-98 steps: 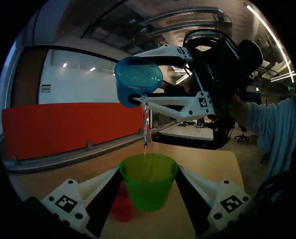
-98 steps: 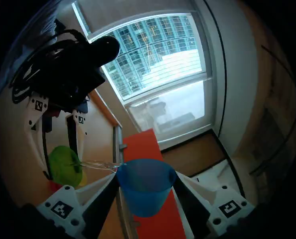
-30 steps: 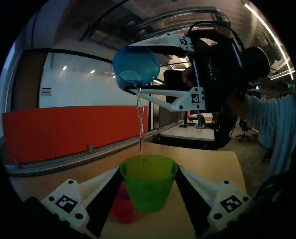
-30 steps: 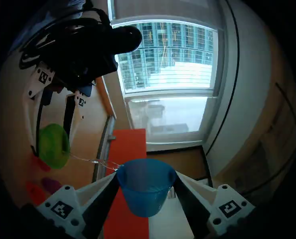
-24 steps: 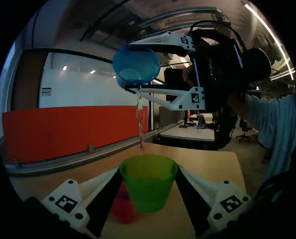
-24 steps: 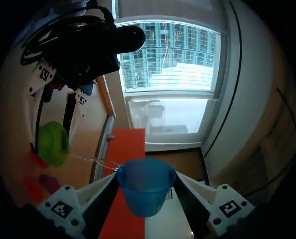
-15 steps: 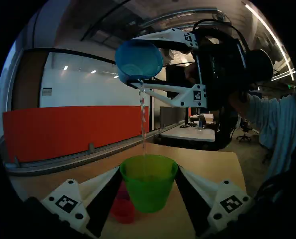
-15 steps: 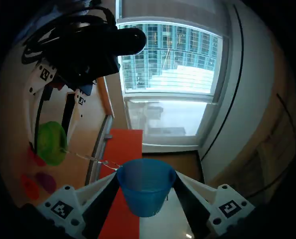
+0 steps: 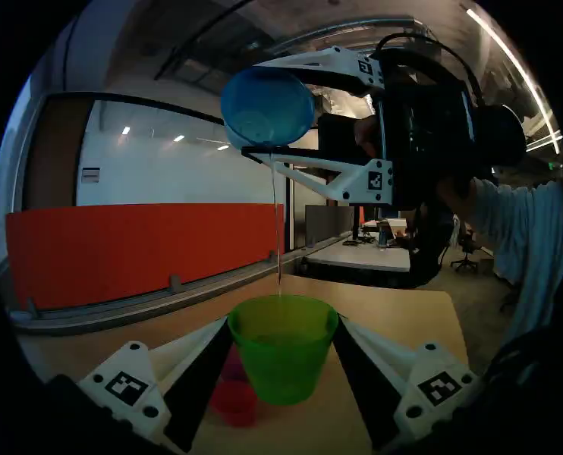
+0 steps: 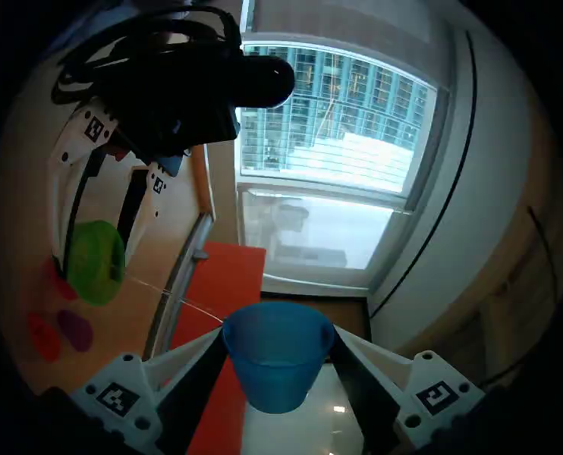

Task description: Pour water

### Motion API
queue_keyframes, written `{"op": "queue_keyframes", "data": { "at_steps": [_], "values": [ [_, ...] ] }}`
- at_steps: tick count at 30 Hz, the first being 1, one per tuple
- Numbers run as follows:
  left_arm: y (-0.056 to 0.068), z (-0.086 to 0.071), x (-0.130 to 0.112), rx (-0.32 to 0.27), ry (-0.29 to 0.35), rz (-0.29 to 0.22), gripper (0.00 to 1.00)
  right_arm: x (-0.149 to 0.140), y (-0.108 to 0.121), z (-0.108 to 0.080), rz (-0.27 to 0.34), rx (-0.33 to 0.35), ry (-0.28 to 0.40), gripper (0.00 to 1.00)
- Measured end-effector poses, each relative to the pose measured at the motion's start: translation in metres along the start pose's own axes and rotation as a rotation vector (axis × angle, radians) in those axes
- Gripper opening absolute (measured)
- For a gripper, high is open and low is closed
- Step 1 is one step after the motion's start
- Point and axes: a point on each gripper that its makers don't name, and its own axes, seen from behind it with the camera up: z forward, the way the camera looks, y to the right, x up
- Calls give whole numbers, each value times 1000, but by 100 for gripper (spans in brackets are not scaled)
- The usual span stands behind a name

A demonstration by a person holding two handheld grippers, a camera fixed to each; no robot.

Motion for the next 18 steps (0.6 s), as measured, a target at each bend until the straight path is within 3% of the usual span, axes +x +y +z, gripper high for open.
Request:
{"op": "queue_keyframes", "data": {
  "at_steps": [11, 18],
  "values": [
    [-3, -1, 3, 8, 8, -5, 88, 10, 1, 0, -48, -3, 10, 91],
    [-5, 0, 4, 11, 12, -12, 88, 13, 0, 0, -42, 0, 13, 91]
  ]
}}
